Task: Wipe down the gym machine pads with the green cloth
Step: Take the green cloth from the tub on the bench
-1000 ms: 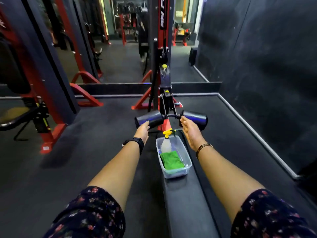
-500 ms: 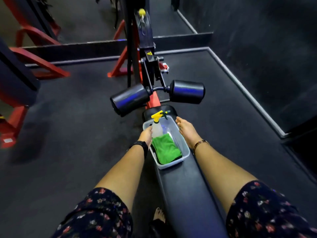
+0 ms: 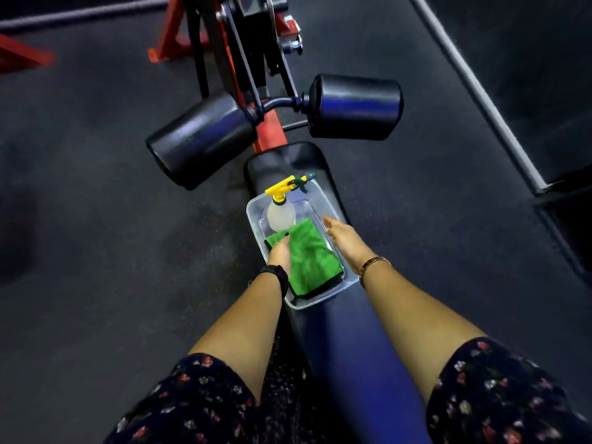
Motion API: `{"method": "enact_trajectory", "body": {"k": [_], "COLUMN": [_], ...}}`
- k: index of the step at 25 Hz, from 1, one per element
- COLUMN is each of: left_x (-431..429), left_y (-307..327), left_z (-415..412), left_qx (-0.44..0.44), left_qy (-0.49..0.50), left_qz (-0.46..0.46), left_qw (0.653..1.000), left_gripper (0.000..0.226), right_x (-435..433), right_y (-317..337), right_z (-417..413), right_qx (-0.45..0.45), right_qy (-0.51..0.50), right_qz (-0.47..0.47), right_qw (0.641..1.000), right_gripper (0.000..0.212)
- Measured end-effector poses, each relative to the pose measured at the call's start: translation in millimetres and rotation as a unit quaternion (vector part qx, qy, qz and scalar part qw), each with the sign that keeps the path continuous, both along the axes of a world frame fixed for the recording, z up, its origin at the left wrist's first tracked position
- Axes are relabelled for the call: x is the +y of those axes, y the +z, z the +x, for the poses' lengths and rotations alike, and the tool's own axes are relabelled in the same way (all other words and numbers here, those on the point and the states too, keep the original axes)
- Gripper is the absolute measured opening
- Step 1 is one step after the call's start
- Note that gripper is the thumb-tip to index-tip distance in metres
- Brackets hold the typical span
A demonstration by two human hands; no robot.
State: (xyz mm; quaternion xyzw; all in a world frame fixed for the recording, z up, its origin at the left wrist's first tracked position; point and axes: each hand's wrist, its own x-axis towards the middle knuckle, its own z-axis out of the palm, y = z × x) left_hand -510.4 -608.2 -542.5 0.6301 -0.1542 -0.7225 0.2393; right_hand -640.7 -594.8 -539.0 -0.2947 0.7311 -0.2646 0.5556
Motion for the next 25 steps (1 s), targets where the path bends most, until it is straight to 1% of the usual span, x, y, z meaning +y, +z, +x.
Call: {"method": "enact_trajectory", "body": {"k": [1, 2, 3, 4, 5, 6, 7, 9, 10, 12, 15, 17, 18, 20, 22, 24, 25], "left_x": [-6.1, -10.2, -11.5, -12.1, -13.5, -17.2, -20.1, -24.1, -23.3, -17.9, -8.5, -10.1, -11.5, -13.4, -14.2, -14.1, -14.8], "left_y": [-26.4, -73.8, -146.7, -206.1, -226.1, -223.8, -191.7, -127.2, -125.9, -123.8, -133.0, -139.5, -142.1, -141.7, -135.4, -130.8, -130.2], "left_z": [0.3, -3.3, -7.3, -9.3, -12.7, -9.7, -8.0, -10.4, -12.3, -15.6, -12.9, -12.0, -11.9, -12.3, -14.6, -14.3, -14.1], "left_qx": [0.005, 0.01, -0.005, -0.024, -0.039, -0.056, -0.072, -0.118, -0.15, -0.204, -0.24, -0.265, -0.268, -0.263, -0.263, -0.261, -0.259], "left_qy": [0.017, 0.02, 0.023, 0.035, 0.041, 0.036, 0.024, 0.01, -0.002, -0.024, -0.028, -0.038, -0.04, -0.061, -0.089, -0.098, -0.099], "left_qz": [-0.006, 0.001, 0.02, 0.043, 0.058, 0.071, 0.066, 0.034, 0.021, 0.003, -0.001, 0.008, 0.015, 0.034, 0.041, 0.031, 0.03], "left_qw": [1.0, 1.0, 1.0, 0.998, 0.997, 0.995, 0.995, 0.992, 0.989, 0.979, 0.97, 0.963, 0.963, 0.962, 0.96, 0.96, 0.96], "left_gripper": [0.027, 0.041, 0.065, 0.081, 0.088, 0.09, 0.087, 0.067, 0.064, 0.069, 0.075, 0.072, 0.067, 0.055, 0.047, 0.044, 0.045], "right_x": [-2.6, -5.7, -7.9, -9.1, -9.6, -10.5, -10.7, -11.7, -11.4, -8.6, -4.3, -5.9, -7.5, -8.6, -8.3, -5.6, -4.7], "right_y": [-10.7, -21.7, -34.1, -46.4, -58.5, -69.0, -77.9, -87.8, -92.7, -108.2, -125.4, -127.0, -127.1, -126.0, -121.3, -111.5, -104.7], "right_z": [0.6, 2.7, 4.7, 6.6, 8.4, 9.3, 10.2, 11.4, 12.0, 11.9, 11.2, 9.8, 8.8, 7.9, 7.5, 7.3, 7.2], "right_qx": [-0.006, -0.017, -0.027, -0.031, -0.034, -0.033, -0.035, -0.023, -0.009, 0.022, 0.097, 0.155, 0.161, 0.146, 0.13, 0.096, 0.071], "right_qy": [0.001, 0.001, 0.002, 0.005, 0.004, 0.004, 0.003, 0.011, 0.025, 0.058, 0.092, 0.106, 0.101, 0.09, 0.082, 0.06, 0.042], "right_qz": [0.009, 0.023, 0.037, 0.049, 0.061, 0.074, 0.086, 0.094, 0.092, 0.098, 0.129, 0.132, 0.13, 0.124, 0.126, 0.116, 0.106], "right_qw": [1.0, 1.0, 0.999, 0.998, 0.998, 0.997, 0.996, 0.995, 0.995, 0.993, 0.983, 0.973, 0.973, 0.977, 0.98, 0.987, 0.991], "right_gripper": [0.05, 0.05, 0.05, 0.05, 0.05, 0.05, 0.05, 0.05, 0.051, 0.059, 0.064, 0.063, 0.06, 0.055, 0.045, 0.033, 0.033]}}
